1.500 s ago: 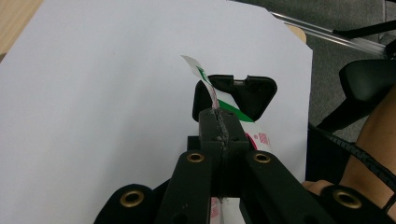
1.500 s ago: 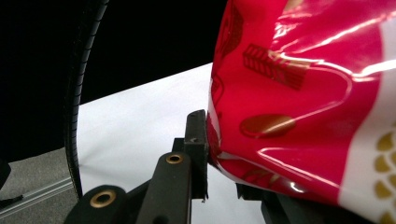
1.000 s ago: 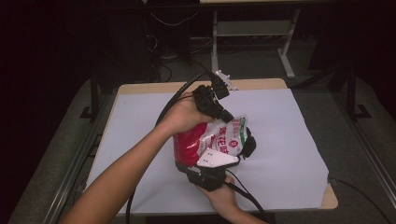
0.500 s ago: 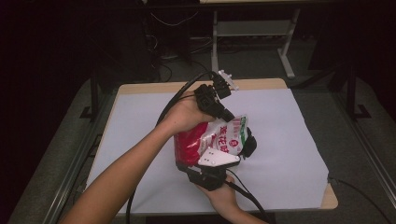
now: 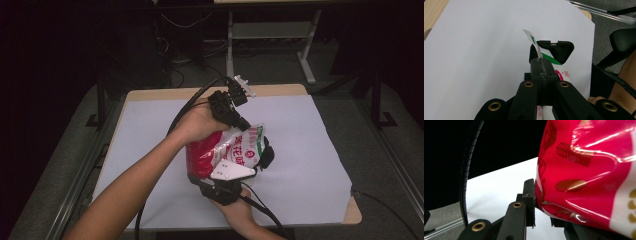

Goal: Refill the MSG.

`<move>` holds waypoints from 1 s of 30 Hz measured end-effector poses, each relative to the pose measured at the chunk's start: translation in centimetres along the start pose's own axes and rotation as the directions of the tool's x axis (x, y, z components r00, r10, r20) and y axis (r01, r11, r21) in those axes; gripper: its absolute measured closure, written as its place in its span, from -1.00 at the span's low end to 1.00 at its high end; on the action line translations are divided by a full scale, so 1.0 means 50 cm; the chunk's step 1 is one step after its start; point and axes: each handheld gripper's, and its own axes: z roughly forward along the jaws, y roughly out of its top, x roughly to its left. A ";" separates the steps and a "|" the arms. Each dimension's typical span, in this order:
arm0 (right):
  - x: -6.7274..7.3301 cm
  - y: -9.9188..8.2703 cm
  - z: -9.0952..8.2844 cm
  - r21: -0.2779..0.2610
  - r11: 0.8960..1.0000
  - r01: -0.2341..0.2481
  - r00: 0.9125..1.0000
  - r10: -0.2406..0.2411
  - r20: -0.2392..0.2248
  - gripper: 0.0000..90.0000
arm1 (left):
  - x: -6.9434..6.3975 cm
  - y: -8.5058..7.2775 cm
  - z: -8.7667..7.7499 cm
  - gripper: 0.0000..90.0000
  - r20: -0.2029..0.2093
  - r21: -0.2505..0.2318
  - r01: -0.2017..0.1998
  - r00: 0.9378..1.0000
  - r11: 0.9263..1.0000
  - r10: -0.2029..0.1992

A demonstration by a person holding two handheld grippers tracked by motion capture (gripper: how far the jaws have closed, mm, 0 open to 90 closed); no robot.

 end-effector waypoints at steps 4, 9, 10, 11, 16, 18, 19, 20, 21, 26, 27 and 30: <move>0.004 0.001 -0.001 -0.001 1.000 0.020 1.000 -0.020 0.012 0.70 | -0.001 0.000 -0.001 1.00 -0.001 -0.001 0.005 1.000 1.000 -0.005; 0.006 0.000 -0.001 0.002 0.999 0.036 0.999 -0.036 0.023 0.70 | 0.001 0.001 0.001 1.00 -0.003 0.000 0.013 1.000 1.000 -0.013; 0.006 0.001 0.000 0.002 0.999 0.037 0.999 -0.037 0.023 0.70 | 0.001 0.001 0.002 1.00 -0.005 0.001 0.018 1.000 1.000 -0.018; 0.007 0.001 0.000 0.002 0.999 0.045 0.999 -0.045 0.026 0.69 | 0.002 0.001 0.002 1.00 -0.007 0.005 0.020 1.000 1.000 -0.020; 0.011 0.002 -0.001 0.006 0.998 0.055 0.998 -0.055 0.028 0.69 | 0.004 0.002 0.004 1.00 -0.012 0.008 0.026 1.000 1.000 -0.026; 0.010 0.002 -0.001 0.006 0.998 0.057 0.998 -0.057 0.030 0.69 | 0.004 0.002 0.004 1.00 -0.011 0.009 0.025 1.000 1.000 -0.025; 0.010 0.002 -0.001 0.005 0.998 0.055 0.998 -0.055 0.029 0.69 | 0.004 0.003 0.004 1.00 -0.011 0.008 0.025 1.000 1.000 -0.025; 0.010 0.002 -0.002 0.004 0.998 0.055 0.998 -0.055 0.029 0.69 | 0.004 0.003 0.004 1.00 -0.012 0.009 0.023 1.000 1.000 -0.023; 0.010 0.002 -0.002 0.004 0.998 0.055 0.998 -0.055 0.030 0.69 | 0.005 0.004 0.004 1.00 -0.009 0.008 0.021 1.000 1.000 -0.021; 0.008 0.004 -0.003 -0.005 0.999 0.038 0.999 -0.038 0.020 0.69 | 0.006 0.007 0.006 1.00 -0.010 0.015 0.023 1.000 1.000 -0.023; 0.008 0.004 -0.004 -0.004 0.999 0.039 0.999 -0.039 0.020 0.69 | 0.006 0.007 0.006 1.00 -0.011 0.014 0.024 1.000 1.000 -0.024; 0.007 0.005 -0.004 -0.006 0.999 0.037 0.999 -0.037 0.020 0.69 | 0.006 0.010 0.006 1.00 -0.009 0.017 0.027 1.000 0.999 -0.027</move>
